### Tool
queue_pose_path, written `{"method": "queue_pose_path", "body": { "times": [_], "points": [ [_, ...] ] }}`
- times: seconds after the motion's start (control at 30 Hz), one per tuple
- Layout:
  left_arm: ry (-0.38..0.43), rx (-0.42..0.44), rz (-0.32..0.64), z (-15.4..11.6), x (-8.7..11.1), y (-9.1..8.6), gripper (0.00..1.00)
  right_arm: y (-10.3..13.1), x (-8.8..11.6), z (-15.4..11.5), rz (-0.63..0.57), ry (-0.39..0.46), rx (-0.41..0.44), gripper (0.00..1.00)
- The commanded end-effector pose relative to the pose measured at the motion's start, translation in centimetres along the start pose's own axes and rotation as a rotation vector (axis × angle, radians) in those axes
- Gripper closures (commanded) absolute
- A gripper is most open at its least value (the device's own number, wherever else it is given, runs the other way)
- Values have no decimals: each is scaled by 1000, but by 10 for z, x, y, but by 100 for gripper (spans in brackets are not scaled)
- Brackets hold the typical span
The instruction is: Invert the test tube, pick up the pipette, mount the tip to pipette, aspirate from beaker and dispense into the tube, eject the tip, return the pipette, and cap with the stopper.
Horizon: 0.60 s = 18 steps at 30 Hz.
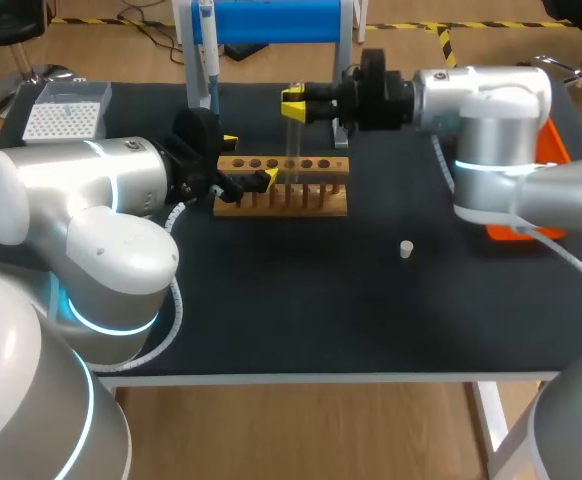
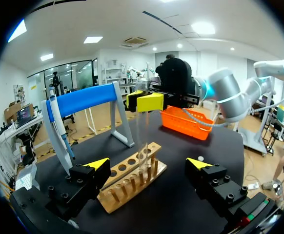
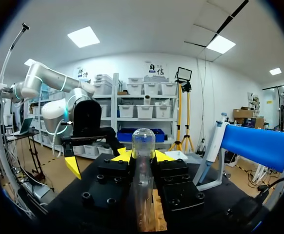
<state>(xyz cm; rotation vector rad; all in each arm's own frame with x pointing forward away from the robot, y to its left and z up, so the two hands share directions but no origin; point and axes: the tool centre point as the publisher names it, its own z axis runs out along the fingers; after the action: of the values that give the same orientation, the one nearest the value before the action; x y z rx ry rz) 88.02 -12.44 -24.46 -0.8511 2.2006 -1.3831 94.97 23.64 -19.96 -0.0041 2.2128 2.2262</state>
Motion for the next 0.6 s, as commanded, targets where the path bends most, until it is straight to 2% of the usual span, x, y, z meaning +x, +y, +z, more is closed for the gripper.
{"method": "queue_pose_path", "body": {
  "times": [0.03, 0.4, 0.6],
  "points": [
    [6, -3, -1, 0, -1, -1, 0, 8, 6, -7, 6, -8, 9, 100],
    [6, -3, -1, 0, -1, -1, 0, 41, 26, -29, 40, -24, 13, 100],
    [6, -3, -1, 0, -1, -1, 0, 41, 26, -29, 40, -24, 13, 100]
  ]
}}
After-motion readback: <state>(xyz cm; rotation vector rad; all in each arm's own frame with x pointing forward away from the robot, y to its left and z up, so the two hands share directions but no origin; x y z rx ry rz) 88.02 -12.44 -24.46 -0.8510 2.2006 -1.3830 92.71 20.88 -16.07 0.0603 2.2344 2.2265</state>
